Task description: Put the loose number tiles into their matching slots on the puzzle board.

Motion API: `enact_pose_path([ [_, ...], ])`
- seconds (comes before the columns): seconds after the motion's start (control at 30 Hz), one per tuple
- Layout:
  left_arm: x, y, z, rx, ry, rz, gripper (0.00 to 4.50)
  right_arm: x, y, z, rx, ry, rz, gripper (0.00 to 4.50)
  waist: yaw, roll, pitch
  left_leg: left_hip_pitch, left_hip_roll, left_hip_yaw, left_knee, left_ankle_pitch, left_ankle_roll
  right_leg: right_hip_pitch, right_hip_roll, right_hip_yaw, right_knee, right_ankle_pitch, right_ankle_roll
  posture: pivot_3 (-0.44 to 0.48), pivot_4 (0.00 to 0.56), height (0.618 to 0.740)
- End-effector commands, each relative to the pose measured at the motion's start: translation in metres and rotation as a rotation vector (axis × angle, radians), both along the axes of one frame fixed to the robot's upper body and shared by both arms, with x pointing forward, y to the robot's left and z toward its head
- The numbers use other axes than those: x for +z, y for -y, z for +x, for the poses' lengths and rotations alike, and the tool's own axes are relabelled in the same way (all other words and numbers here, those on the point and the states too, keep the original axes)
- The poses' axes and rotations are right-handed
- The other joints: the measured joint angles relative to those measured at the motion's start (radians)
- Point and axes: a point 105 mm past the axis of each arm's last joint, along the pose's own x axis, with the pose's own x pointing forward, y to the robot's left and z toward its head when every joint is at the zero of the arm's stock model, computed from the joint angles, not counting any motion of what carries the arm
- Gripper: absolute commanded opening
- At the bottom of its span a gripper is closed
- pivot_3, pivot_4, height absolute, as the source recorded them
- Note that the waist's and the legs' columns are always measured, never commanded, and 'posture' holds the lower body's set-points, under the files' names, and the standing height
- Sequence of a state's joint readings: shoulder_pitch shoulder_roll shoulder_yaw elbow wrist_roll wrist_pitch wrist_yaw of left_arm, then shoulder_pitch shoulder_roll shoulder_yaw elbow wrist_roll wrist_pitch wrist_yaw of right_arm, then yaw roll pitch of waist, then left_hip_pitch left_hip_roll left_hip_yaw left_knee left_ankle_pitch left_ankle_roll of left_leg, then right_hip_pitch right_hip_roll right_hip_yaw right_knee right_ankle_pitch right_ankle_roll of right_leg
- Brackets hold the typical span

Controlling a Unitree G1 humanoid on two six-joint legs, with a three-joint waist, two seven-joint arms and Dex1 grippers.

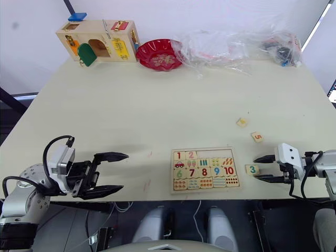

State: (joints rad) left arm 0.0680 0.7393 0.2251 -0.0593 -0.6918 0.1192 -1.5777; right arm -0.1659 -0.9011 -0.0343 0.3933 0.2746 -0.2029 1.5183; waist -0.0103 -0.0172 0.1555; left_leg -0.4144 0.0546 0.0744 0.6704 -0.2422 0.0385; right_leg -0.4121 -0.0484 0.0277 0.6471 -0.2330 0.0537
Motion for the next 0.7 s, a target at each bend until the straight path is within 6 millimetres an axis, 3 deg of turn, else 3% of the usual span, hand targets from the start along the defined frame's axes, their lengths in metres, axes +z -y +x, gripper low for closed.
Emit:
enact_pose_path([
  [0.03, 0.007, 0.0, -0.003, -0.013, 0.046, -0.009, 4.5, 0.0, -0.001, 0.002, 0.005, 0.004, -0.003, 1.86, 0.0, 0.0, 0.0, 0.0, 0.0, 0.0, 0.0, 0.0, 0.0, 0.0, 0.0, 0.0, 0.0, 0.0, 0.0, 0.0, 0.15, 0.74],
  [0.1, 0.007, 0.0, -0.003, -0.011, 0.046, -0.01, 4.5, 0.0, -0.002, 0.002, 0.006, 0.006, -0.001, 0.96, 0.0, 0.0, 0.0, 0.0, 0.0, 0.0, 0.0, 0.0, 0.0, 0.0, 0.0, 0.0, 0.0, 0.0, 0.0, 0.0, 0.15, 0.74],
  [0.3, 0.006, 0.0, -0.003, -0.006, 0.044, -0.014, 4.5, 0.007, -0.002, 0.002, 0.015, 0.047, -0.01, 0.93, 0.0, 0.0, 0.0, 0.0, 0.0, 0.0, 0.0, 0.0, 0.0, 0.0, 0.0, 0.0, 0.0, 0.0, 0.0, 0.0, 0.15, 0.74],
  [0.47, 0.005, -0.001, -0.003, 0.004, 0.043, -0.015, 4.5, 0.031, -0.011, 0.007, 0.014, 0.102, -0.012, 0.93, 0.0, 0.0, 0.0, 0.0, 0.0, 0.0, 0.0, 0.0, 0.0, -0.001, 0.0, 0.0, 0.0, 0.0, 0.0, 0.0, 0.15, 0.74],
  [0.6, 0.004, -0.002, -0.003, 0.013, 0.043, -0.015, 4.5, 0.064, -0.037, 0.016, 0.019, 0.142, -0.028, 0.93, -0.003, 0.001, 0.0, 0.0, 0.001, -0.001, 0.0, 0.0, 0.0, -0.001, 0.0, 0.001, 0.001, 0.0, 0.0, 0.0, 0.15, 0.74],
  [0.7, 0.003, -0.002, -0.003, 0.017, 0.041, -0.017, 4.5, 0.084, -0.059, 0.028, -0.028, 0.185, -0.133, 0.93, -0.004, 0.002, 0.001, 0.0, 0.002, -0.001, 0.0, 0.0, 0.0, -0.003, 0.0, 0.002, 0.001, 0.0, 0.0, 0.0, 0.15, 0.74],
])
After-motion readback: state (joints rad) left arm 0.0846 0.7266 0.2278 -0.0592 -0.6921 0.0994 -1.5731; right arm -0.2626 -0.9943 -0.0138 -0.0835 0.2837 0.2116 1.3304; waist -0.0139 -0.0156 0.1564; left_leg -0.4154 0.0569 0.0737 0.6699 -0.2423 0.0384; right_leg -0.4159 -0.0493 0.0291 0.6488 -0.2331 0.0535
